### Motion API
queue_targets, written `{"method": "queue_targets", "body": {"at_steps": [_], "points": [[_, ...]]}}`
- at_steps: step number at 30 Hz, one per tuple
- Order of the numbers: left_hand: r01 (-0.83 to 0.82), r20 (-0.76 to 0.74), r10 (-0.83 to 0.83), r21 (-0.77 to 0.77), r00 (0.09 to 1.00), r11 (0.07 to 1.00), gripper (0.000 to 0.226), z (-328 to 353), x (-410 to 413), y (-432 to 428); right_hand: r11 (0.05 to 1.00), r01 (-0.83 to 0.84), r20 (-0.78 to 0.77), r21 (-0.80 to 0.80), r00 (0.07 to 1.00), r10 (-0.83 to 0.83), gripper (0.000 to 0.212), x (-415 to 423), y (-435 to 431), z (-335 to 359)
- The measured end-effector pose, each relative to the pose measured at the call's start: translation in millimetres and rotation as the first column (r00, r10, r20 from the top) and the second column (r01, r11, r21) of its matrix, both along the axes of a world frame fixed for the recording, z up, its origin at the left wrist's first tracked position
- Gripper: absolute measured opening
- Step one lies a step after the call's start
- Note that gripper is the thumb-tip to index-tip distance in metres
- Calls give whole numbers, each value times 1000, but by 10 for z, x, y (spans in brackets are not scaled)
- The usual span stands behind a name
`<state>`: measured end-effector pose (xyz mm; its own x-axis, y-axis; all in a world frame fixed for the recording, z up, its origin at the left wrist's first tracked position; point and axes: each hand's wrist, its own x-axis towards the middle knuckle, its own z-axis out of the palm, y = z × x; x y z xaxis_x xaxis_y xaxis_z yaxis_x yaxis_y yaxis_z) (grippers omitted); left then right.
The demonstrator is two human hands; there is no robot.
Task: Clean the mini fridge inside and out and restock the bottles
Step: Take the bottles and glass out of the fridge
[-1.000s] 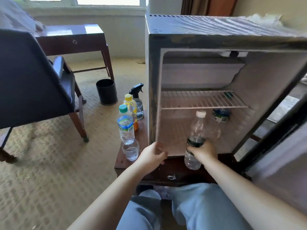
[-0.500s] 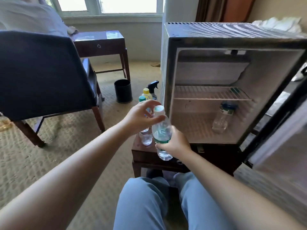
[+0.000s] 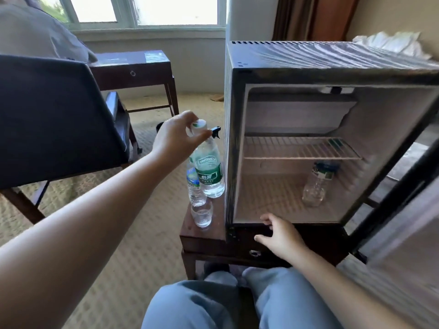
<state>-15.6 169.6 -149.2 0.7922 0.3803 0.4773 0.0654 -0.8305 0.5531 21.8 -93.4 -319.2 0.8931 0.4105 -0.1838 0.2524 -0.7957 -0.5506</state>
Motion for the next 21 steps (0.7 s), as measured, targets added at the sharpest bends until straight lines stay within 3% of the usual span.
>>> {"method": "queue_targets", "body": {"at_steps": [4, 14, 21], "points": [[-51, -29, 53, 67, 998, 996, 36, -174, 297, 41, 1000, 0, 49, -4, 999, 0, 48, 232, -40, -8], [-71, -125, 77, 50, 989, 996, 34, -581, 823, 211, 996, 80, 86, 48, 993, -83, 33, 594, -94, -171], [-38, -361, 53, 50, 931, 998, 32, -892, 1131, 211, 990, 120, 53, 68, 991, -124, 31, 771, -293, -412]]}}
